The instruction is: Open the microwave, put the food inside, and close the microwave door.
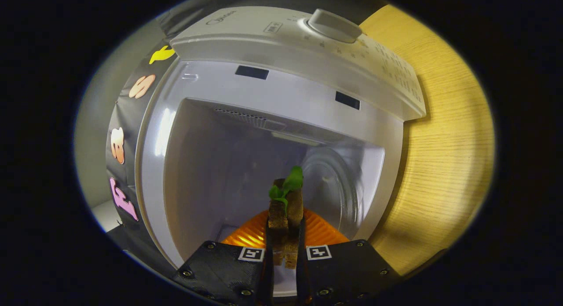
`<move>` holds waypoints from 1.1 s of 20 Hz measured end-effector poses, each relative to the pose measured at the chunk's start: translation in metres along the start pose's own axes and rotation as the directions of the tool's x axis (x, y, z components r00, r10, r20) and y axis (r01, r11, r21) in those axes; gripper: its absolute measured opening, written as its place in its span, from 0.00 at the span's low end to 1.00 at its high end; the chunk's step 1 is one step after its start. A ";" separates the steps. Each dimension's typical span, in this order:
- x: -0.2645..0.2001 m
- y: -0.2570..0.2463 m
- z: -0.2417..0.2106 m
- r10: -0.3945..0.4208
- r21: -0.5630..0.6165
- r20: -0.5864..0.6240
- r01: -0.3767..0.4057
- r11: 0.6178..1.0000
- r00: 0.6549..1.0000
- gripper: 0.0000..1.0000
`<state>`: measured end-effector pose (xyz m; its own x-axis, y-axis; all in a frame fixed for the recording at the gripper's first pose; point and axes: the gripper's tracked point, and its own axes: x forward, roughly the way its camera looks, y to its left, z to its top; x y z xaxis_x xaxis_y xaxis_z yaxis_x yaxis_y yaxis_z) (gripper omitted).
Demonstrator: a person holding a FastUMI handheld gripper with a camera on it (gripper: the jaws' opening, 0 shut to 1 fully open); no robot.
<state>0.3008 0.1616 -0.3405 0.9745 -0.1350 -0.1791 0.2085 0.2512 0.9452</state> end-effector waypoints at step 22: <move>-0.011 -0.008 -0.002 -0.060 -0.285 -0.051 0.044 0.958 0.997 0.86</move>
<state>0.2882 0.1628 -0.3464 0.9631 -0.1009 -0.2496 0.2656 0.5078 0.8195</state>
